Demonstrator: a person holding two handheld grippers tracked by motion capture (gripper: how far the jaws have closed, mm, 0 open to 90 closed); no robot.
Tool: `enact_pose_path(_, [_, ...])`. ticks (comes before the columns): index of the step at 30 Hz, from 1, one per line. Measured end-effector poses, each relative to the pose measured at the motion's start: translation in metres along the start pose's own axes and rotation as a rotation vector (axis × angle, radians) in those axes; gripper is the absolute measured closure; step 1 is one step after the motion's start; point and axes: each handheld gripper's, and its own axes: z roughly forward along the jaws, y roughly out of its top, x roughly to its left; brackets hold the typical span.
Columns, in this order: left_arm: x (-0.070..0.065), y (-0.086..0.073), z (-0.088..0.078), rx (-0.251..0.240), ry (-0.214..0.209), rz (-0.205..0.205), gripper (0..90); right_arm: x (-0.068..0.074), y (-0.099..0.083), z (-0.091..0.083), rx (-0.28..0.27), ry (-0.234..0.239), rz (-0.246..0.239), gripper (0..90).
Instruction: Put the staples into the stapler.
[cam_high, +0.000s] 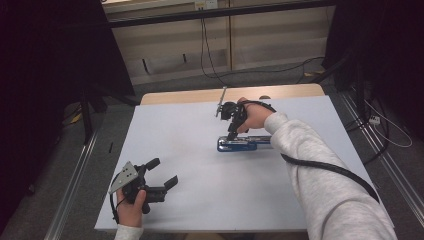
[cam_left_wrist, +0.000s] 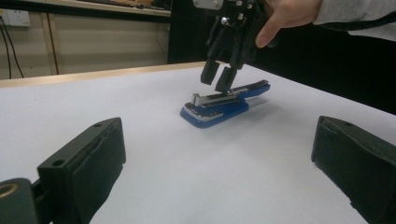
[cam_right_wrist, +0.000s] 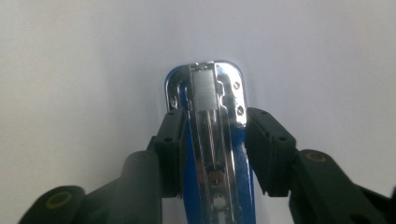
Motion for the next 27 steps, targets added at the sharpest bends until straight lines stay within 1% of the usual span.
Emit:
enact_pose_path(2, [0.0, 0.001, 0.001, 0.007, 0.0, -0.01, 2.9, 0.0, -0.006, -0.002, -0.024, -0.006, 0.024, 53.4])
enact_pose_path(3, [0.0, 0.001, 0.002, 0.008, 0.008, -0.016, 2.9, -0.001, -0.009, -0.004, -0.031, -0.008, 0.025, 51.9])
enact_pose_path(4, [0.0, 0.001, 0.002, 0.009, 0.01, -0.021, 2.9, 0.0, -0.012, -0.005, -0.041, -0.012, 0.046, 50.9])
enact_pose_path(5, [0.0, 0.002, 0.003, 0.014, 0.008, -0.023, 2.9, -0.001, -0.015, -0.006, -0.052, -0.012, 0.047, 50.0])
enact_pose_path(6, [0.0, 0.003, 0.004, 0.026, 0.008, -0.023, 2.9, -0.002, -0.018, -0.007, -0.06, -0.015, 0.058, 48.7])
enact_pose_path(10, [0.0, 0.006, 0.01, 0.046, 0.01, -0.022, 2.9, -0.004, -0.031, -0.012, -0.088, -0.033, 0.084, 43.3])
enact_pose_path(11, [0.001, 0.007, 0.012, 0.054, 0.012, -0.014, 2.9, -0.005, -0.034, -0.014, -0.099, -0.034, 0.091, 42.1])
enact_pose_path(13, [0.0, 0.008, 0.015, 0.051, 0.004, -0.025, 2.8, -0.005, -0.04, -0.016, -0.117, -0.039, 0.114, 38.7])
enact_pose_path(15, [0.001, 0.009, 0.017, 0.055, 0.005, -0.018, 2.9, -0.006, -0.046, -0.019, -0.126, -0.047, 0.126, 35.5])
enact_pose_path(17, [0.001, 0.01, 0.019, 0.062, 0.001, -0.023, 2.9, -0.006, -0.051, -0.021, -0.149, -0.054, 0.142, 33.4])
enact_pose_path(21, [0.002, 0.012, 0.023, 0.058, 0.0, -0.034, 2.9, -0.006, -0.061, -0.025, -0.173, -0.065, 0.17, 28.0])
enact_pose_path(23, [0.003, 0.013, 0.025, 0.063, 0.002, -0.026, 2.9, -0.006, -0.066, -0.027, -0.188, -0.077, 0.182, 25.8])
enact_pose_path(24, [0.003, 0.013, 0.026, 0.067, 0.002, -0.032, 2.9, -0.007, -0.069, -0.028, -0.202, -0.078, 0.19, 24.0])
enact_pose_path(27, [0.005, 0.014, 0.031, 0.076, 0.004, -0.041, 2.8, -0.006, -0.079, -0.029, -0.216, -0.091, 0.22, 19.7])
